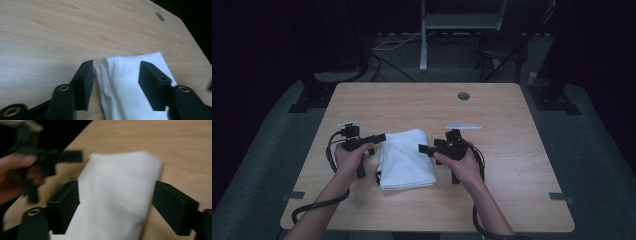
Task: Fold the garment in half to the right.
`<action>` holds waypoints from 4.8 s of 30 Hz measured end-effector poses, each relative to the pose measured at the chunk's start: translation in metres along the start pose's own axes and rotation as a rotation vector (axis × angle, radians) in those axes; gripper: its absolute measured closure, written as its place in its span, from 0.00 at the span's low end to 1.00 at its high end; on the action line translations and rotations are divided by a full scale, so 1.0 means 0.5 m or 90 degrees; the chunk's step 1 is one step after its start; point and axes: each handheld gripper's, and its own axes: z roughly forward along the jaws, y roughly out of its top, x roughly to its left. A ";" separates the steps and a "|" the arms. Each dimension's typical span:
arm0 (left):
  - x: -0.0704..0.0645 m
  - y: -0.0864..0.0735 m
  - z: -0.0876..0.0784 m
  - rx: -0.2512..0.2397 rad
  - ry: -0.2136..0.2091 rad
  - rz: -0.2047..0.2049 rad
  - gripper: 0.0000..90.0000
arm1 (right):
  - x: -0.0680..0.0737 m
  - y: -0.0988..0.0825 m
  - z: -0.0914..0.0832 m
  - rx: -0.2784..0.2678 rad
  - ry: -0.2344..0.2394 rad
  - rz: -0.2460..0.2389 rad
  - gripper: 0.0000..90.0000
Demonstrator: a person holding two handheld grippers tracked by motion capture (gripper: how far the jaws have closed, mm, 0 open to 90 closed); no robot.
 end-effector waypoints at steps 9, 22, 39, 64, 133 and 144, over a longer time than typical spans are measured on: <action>-0.009 -0.031 -0.011 0.004 -0.036 0.026 0.42 | -0.033 0.046 0.075 0.027 -0.088 0.025 0.45; -0.014 -0.044 -0.007 0.015 -0.047 0.052 0.39 | -0.062 0.031 0.120 0.049 -0.085 0.060 0.57; -0.028 -0.050 -0.004 0.027 -0.064 0.092 0.39 | -0.037 0.012 0.117 0.026 -0.139 -0.043 0.95; -0.076 -0.072 0.009 0.062 -0.128 0.130 0.39 | -0.111 0.015 0.009 0.033 -0.248 -0.051 0.65; -0.155 -0.121 0.040 0.077 -0.187 0.205 0.55 | 0.035 -0.131 -0.106 0.084 -0.087 -0.168 0.46; -0.130 -0.133 0.013 0.064 -0.159 0.199 0.52 | 0.030 -0.138 -0.096 0.097 -0.089 -0.164 0.45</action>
